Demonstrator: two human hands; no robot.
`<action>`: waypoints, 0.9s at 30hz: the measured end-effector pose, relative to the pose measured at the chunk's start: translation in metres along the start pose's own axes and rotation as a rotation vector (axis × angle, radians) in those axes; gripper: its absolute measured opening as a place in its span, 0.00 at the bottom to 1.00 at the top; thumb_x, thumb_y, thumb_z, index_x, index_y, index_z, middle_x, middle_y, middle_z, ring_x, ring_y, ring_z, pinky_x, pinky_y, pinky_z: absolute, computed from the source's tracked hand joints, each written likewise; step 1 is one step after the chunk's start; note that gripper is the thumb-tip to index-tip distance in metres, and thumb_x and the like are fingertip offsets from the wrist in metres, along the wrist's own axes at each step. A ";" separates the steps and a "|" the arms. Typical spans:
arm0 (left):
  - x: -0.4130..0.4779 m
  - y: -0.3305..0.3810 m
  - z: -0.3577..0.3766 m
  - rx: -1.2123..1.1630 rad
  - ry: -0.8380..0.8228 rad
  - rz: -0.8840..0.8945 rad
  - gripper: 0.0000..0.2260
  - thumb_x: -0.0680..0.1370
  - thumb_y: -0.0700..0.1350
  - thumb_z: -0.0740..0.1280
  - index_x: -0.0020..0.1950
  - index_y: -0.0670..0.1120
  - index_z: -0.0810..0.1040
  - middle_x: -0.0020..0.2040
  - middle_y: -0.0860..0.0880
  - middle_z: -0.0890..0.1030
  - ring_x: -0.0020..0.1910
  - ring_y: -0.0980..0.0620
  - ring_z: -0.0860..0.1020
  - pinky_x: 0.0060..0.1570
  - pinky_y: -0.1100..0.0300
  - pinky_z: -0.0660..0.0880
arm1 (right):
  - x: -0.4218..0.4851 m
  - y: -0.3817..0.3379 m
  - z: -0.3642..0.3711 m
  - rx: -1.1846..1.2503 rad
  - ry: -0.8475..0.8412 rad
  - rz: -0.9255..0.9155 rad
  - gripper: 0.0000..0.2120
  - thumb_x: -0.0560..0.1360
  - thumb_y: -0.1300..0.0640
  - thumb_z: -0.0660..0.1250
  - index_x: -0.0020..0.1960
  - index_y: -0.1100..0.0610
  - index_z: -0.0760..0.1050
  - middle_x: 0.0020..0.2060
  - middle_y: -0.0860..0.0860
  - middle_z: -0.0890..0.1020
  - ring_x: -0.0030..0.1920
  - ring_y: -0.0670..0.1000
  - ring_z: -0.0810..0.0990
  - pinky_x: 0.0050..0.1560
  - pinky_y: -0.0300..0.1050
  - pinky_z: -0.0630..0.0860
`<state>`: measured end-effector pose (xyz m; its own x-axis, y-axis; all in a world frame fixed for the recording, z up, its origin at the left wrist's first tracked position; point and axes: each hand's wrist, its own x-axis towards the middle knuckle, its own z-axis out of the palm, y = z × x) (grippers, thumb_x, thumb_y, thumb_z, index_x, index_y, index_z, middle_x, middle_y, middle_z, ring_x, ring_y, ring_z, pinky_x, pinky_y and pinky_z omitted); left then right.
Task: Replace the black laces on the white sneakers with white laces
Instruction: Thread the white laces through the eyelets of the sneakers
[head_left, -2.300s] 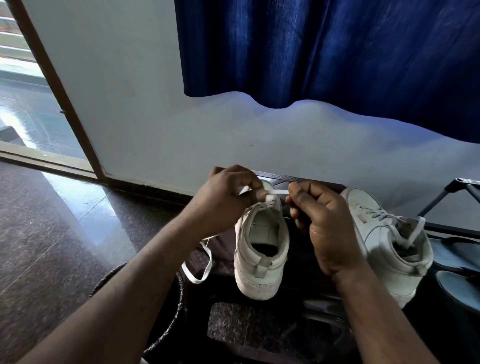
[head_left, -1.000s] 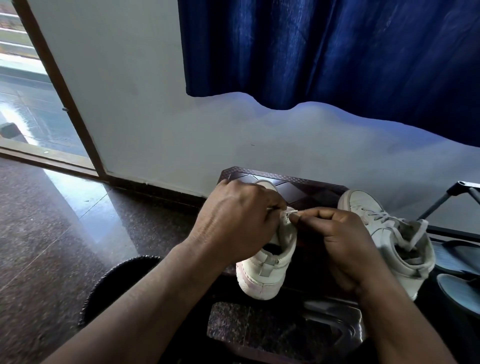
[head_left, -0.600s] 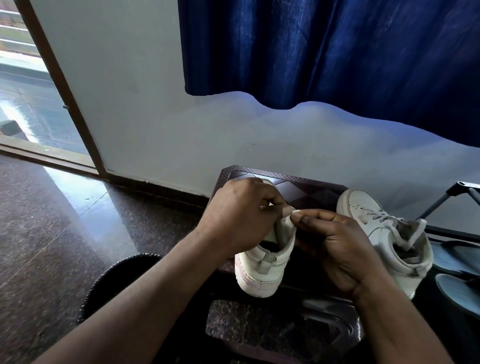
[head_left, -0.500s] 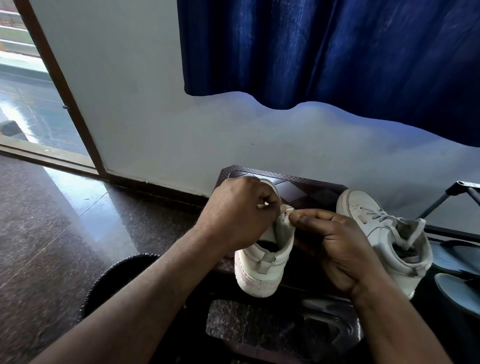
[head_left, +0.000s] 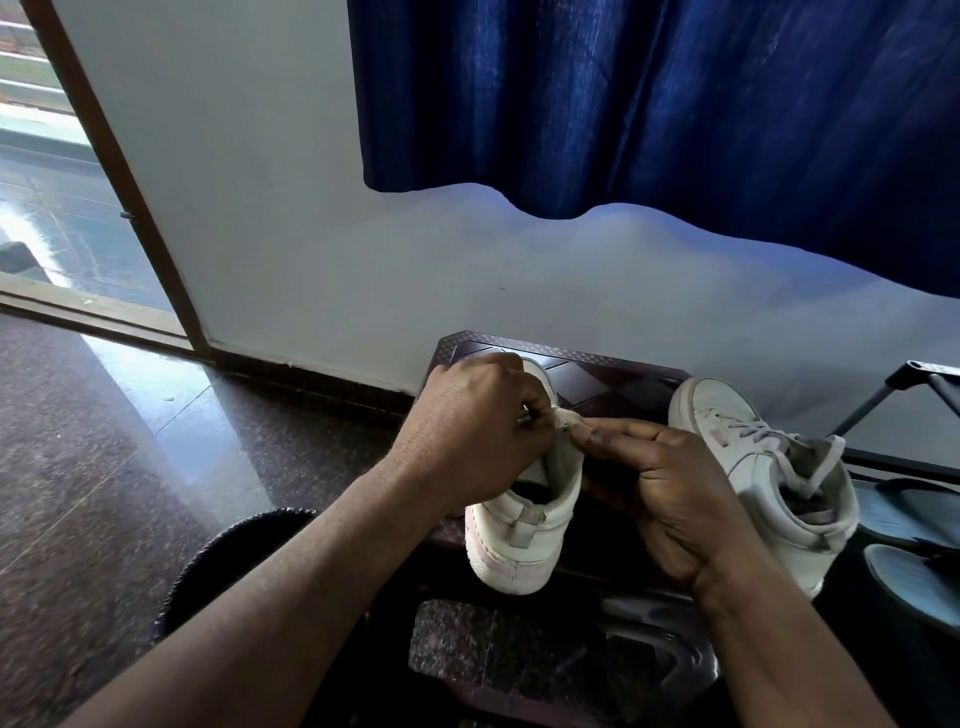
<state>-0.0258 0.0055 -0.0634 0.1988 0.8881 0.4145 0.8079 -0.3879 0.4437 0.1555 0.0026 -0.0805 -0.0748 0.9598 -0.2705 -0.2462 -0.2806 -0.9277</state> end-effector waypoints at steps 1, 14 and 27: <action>0.000 0.001 0.001 0.004 0.009 0.001 0.11 0.73 0.54 0.65 0.43 0.53 0.86 0.36 0.56 0.73 0.40 0.54 0.77 0.41 0.55 0.75 | 0.000 0.000 0.000 0.002 -0.002 -0.001 0.11 0.69 0.66 0.73 0.51 0.68 0.84 0.47 0.62 0.88 0.44 0.55 0.87 0.40 0.45 0.84; 0.000 -0.003 0.008 0.020 -0.024 -0.034 0.07 0.79 0.53 0.67 0.46 0.56 0.85 0.38 0.58 0.72 0.44 0.51 0.78 0.49 0.51 0.74 | 0.003 0.018 0.010 0.096 -0.016 -0.002 0.05 0.75 0.60 0.72 0.46 0.61 0.84 0.45 0.61 0.86 0.46 0.58 0.83 0.54 0.56 0.80; 0.001 -0.010 0.015 -0.138 -0.034 -0.105 0.06 0.78 0.54 0.72 0.45 0.55 0.85 0.38 0.60 0.72 0.40 0.53 0.73 0.47 0.49 0.76 | 0.015 0.026 0.009 -0.586 0.259 -0.475 0.08 0.80 0.58 0.68 0.43 0.53 0.82 0.38 0.47 0.86 0.41 0.49 0.83 0.48 0.48 0.79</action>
<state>-0.0259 0.0136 -0.0794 0.1379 0.9323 0.3344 0.7419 -0.3209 0.5887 0.1394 0.0102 -0.1065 0.1551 0.9666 0.2038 0.3578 0.1373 -0.9237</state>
